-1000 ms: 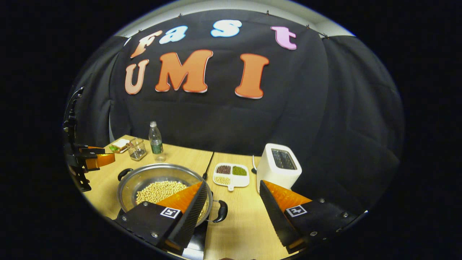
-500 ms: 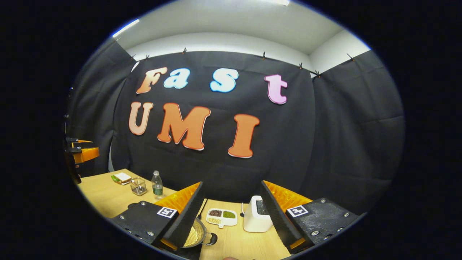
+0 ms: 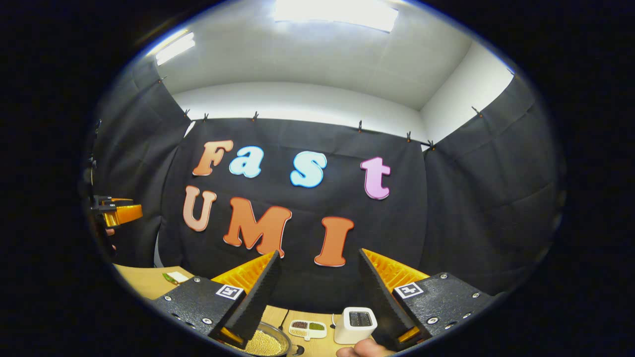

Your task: First push the handle of the pot to place it horizontally, then grasp the pot with both hands and set it on the induction cooktop.

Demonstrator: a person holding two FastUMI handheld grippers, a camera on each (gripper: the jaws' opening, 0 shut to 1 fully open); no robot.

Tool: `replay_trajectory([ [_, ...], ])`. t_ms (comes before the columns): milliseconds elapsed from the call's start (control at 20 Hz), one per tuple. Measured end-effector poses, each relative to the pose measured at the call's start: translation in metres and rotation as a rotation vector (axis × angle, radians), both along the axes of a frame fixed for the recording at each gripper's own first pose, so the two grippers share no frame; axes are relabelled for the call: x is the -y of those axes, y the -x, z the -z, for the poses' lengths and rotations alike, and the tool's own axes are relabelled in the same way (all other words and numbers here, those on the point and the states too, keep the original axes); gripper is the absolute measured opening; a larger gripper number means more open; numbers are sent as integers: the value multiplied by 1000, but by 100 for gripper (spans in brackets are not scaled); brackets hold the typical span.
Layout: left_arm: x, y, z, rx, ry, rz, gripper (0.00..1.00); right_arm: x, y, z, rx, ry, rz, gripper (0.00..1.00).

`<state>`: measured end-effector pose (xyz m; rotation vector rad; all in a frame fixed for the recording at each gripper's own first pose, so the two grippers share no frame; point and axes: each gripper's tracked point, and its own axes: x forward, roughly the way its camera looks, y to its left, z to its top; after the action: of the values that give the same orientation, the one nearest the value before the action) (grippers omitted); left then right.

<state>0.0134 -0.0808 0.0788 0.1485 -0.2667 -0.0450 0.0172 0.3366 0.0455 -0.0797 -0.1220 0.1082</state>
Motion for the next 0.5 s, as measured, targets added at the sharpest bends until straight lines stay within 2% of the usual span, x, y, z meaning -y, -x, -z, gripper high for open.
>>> replay_trajectory([
  [150,-6,13,-9,40,6,-1,91,-11,9,-7,18,-7,-47,95],
  [300,-20,18,-19,83,-22,-51,91,-7,7,-4,29,18,-32,97],
  [500,-38,25,-31,138,-17,-105,91,-7,4,1,8,10,-23,95],
])
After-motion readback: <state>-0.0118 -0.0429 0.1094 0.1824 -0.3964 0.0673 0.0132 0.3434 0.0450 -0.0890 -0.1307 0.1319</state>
